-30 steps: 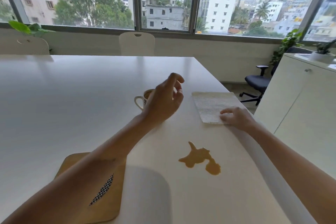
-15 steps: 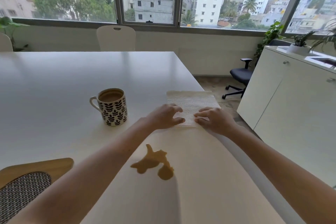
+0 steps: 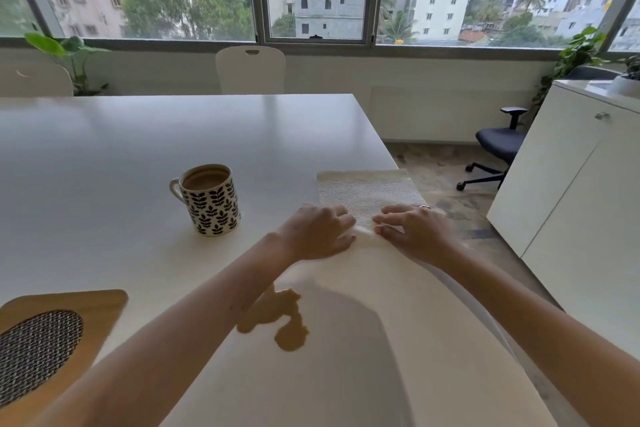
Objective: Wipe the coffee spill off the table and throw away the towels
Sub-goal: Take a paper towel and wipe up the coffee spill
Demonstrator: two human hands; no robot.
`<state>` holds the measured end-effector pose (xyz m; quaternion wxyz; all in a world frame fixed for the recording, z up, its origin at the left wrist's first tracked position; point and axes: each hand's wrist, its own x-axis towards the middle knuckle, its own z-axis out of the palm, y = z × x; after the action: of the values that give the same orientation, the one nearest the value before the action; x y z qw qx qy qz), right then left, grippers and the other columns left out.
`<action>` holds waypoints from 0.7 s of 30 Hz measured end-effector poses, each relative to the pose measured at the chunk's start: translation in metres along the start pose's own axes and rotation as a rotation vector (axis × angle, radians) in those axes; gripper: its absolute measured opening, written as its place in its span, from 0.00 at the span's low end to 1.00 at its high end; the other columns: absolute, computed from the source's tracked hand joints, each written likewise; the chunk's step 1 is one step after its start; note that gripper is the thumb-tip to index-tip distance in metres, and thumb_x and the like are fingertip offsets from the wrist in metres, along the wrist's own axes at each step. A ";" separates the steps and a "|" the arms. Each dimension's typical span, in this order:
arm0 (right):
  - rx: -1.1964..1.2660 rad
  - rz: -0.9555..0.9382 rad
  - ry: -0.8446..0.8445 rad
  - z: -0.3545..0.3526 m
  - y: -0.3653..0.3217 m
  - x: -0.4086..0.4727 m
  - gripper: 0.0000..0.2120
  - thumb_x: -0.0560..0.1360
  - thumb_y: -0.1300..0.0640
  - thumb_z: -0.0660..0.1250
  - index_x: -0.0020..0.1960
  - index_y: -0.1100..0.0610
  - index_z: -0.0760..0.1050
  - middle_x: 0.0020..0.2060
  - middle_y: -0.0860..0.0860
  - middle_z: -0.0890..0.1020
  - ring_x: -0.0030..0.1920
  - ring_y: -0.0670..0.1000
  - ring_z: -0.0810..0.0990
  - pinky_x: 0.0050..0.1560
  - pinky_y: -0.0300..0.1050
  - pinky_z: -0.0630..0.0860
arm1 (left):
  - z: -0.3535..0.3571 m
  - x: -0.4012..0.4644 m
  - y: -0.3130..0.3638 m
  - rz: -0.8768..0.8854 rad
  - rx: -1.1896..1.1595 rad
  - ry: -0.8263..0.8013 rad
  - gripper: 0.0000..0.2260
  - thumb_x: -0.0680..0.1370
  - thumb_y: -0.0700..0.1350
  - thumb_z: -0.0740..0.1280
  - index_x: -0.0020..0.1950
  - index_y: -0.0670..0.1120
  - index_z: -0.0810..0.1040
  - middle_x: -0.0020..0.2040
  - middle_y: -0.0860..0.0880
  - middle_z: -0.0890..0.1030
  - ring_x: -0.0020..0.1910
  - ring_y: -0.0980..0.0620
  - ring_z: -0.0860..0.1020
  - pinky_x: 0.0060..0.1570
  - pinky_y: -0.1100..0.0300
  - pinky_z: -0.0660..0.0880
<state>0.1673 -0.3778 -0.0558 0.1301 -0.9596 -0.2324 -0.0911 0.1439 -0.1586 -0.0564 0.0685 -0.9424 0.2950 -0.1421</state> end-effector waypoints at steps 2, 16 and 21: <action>-0.006 -0.019 0.011 0.000 0.000 -0.001 0.13 0.76 0.42 0.60 0.58 0.41 0.77 0.61 0.41 0.77 0.58 0.50 0.78 0.50 0.44 0.72 | -0.001 0.001 0.006 -0.003 -0.001 0.024 0.24 0.73 0.53 0.46 0.57 0.45 0.75 0.53 0.48 0.80 0.45 0.42 0.81 0.40 0.51 0.77; -0.043 -0.052 -0.009 0.002 0.009 0.000 0.15 0.76 0.39 0.57 0.60 0.38 0.74 0.64 0.39 0.75 0.63 0.47 0.73 0.54 0.43 0.71 | -0.034 0.012 0.010 0.003 -0.154 -0.213 0.14 0.74 0.44 0.62 0.58 0.41 0.70 0.45 0.42 0.79 0.41 0.43 0.76 0.40 0.51 0.73; -0.029 -0.066 -0.008 0.006 0.012 0.002 0.15 0.76 0.39 0.57 0.60 0.37 0.74 0.64 0.40 0.75 0.64 0.48 0.73 0.56 0.45 0.73 | -0.027 0.009 0.008 0.005 -0.113 -0.135 0.06 0.74 0.41 0.60 0.48 0.41 0.73 0.41 0.43 0.79 0.39 0.43 0.77 0.37 0.54 0.71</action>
<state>0.1755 -0.3860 -0.0634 0.1123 -0.9535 -0.2630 -0.0948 0.1380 -0.1713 -0.0307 0.0355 -0.9515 0.2994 -0.0611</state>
